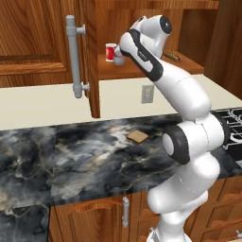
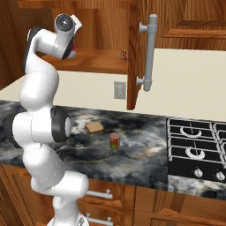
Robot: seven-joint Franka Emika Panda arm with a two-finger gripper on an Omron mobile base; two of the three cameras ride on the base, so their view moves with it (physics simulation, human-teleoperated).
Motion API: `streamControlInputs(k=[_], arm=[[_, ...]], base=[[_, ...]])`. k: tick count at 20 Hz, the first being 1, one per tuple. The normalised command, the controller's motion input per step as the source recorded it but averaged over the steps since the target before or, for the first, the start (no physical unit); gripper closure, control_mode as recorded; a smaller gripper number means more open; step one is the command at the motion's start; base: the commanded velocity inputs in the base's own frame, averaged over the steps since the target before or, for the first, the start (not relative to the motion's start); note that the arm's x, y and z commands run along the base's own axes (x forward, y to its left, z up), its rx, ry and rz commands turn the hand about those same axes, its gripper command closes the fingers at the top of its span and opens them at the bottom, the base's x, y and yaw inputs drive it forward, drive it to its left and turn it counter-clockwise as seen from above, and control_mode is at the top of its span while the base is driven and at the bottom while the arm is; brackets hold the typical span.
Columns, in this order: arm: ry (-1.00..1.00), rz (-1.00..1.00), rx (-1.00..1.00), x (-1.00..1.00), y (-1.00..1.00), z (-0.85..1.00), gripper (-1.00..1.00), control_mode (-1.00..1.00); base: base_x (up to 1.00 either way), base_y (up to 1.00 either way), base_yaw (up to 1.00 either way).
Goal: Pick the cans from the counter and place them in their designated side in the cabinet.
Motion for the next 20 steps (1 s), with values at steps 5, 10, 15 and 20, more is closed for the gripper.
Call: streamControlInputs(k=[5, 10, 15, 20], arm=[[-0.07, 0.00, 0.00, -0.80, -0.05, 0.00, -1.00, -1.00], [-0.01, 0.00, 0.00, -0.66, -0.17, -0.01, -1.00, -1.00], [0.13, 0.00, -0.02, -0.35, -0.24, -0.12, -1.00, -1.00], [0.30, 0.00, 0.00, -0.50, -0.15, -0.09, -1.00, -1.00]], base=[[0.00, 0.00, 0.00], [0.00, 0.00, 0.00], [0.00, 0.00, 0.00], [0.00, 0.00, 0.00]])
